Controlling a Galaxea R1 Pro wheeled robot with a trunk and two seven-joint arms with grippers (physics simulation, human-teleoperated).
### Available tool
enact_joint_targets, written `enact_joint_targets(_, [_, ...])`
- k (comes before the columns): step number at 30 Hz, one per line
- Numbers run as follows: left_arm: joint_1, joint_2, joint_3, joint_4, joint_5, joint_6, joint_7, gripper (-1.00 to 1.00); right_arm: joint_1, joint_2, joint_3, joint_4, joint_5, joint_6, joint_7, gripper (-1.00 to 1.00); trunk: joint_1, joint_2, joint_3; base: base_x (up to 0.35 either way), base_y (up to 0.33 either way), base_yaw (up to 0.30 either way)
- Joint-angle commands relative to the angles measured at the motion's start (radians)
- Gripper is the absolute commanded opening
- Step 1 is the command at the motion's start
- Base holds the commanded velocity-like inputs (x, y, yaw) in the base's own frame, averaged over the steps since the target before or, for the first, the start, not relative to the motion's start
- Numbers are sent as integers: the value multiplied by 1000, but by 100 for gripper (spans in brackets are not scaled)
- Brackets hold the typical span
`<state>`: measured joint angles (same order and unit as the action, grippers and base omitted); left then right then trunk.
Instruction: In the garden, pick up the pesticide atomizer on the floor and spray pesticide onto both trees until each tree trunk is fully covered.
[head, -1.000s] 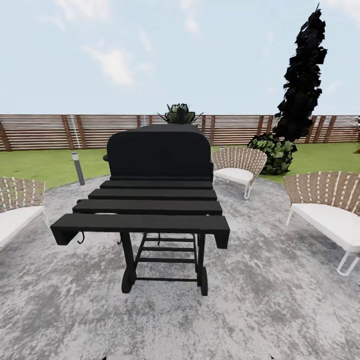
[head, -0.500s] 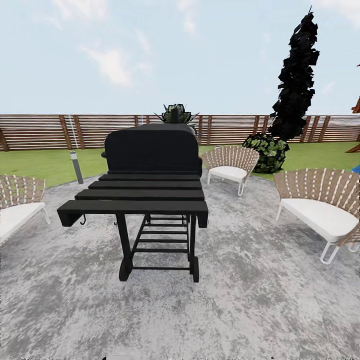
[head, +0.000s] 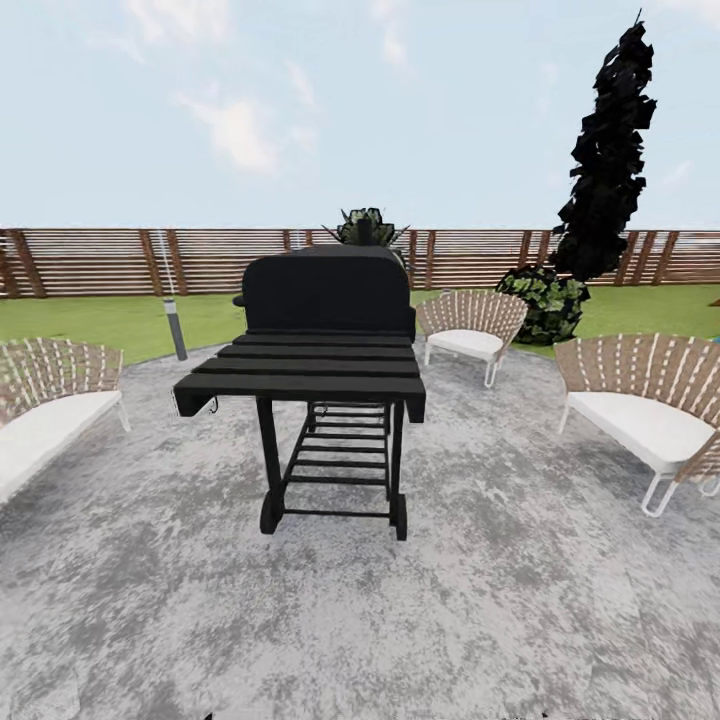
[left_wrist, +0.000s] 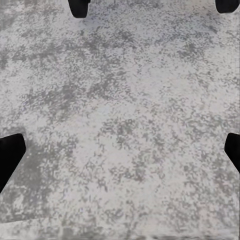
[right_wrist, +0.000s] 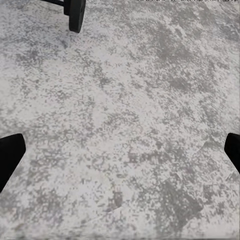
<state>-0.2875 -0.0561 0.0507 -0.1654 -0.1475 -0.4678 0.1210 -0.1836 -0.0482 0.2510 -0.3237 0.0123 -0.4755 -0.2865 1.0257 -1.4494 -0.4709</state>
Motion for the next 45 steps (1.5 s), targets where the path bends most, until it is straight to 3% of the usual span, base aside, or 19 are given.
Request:
enact_joint_targets(1, [-1,-1,5,1,-10,-3,5,100,0,-1,8,0,1,0,-10,100,-1,-1,-1,-334,97,256])
enact_joint_targets(11, [-1,-1,5,1,-10,-3,6,100,0,-1,8,1,2,0,-10,100,-1,-1,-6,-209,31,284])
enact_joint_targets(45, [-1,-2,6,3,-10,-2,6,100,0,2,8,5,2,0,-10,100,-1,-1,-20,-5,0,296])
